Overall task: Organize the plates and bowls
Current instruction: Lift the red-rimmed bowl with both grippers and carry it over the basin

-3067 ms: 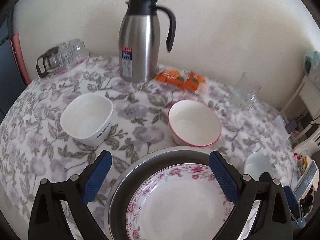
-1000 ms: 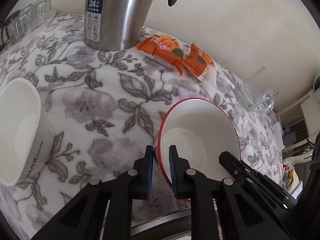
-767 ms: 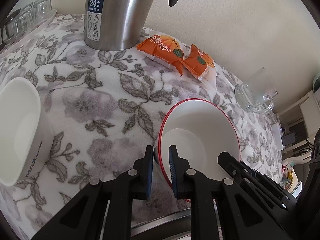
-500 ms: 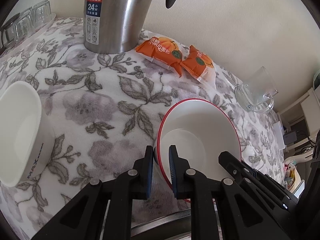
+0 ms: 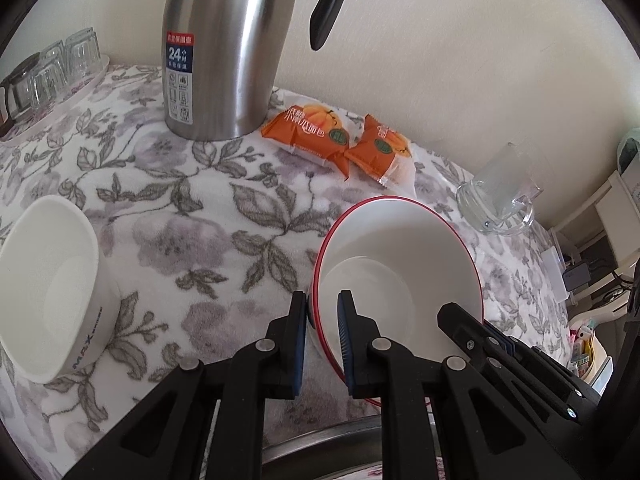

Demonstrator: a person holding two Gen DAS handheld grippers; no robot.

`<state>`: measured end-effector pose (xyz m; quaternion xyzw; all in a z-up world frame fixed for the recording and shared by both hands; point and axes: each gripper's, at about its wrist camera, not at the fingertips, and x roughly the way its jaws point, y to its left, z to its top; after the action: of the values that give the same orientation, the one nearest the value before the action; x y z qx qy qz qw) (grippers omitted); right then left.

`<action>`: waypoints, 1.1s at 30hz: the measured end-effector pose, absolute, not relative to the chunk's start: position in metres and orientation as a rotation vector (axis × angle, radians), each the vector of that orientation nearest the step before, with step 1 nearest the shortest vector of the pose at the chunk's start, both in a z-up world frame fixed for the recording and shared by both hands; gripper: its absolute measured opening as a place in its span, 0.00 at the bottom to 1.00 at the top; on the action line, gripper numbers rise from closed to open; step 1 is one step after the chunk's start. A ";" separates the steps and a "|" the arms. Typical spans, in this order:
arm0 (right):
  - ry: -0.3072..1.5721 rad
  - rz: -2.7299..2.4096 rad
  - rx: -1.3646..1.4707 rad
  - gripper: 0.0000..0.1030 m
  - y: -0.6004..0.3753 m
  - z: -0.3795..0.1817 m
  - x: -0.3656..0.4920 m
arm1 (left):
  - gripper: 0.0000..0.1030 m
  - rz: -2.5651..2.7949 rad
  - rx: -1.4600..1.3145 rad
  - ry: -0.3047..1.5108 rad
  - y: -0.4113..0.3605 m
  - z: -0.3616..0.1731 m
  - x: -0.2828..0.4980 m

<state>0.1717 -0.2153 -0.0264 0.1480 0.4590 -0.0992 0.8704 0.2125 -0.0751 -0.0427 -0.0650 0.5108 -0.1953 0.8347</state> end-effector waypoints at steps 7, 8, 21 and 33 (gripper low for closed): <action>0.936 -0.219 0.313 0.11 -0.216 -0.016 0.164 | 0.15 -0.430 -0.140 1.069 -0.075 -0.034 0.208; 0.932 -0.220 0.312 0.11 -0.215 -0.013 0.163 | 0.16 -0.432 -0.140 1.066 -0.075 -0.032 0.207; 0.852 -0.228 0.326 0.11 -0.207 0.035 0.127 | 0.16 -0.467 -0.143 1.008 -0.064 0.015 0.179; 0.817 -0.227 0.376 0.11 -0.197 0.058 0.074 | 0.16 -0.496 -0.100 0.986 -0.050 0.051 0.134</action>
<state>0.0744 -0.1971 0.0585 0.1815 0.3942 -0.1097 0.8942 0.1336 -0.0497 0.0505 -0.0476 0.4680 -0.2353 0.8505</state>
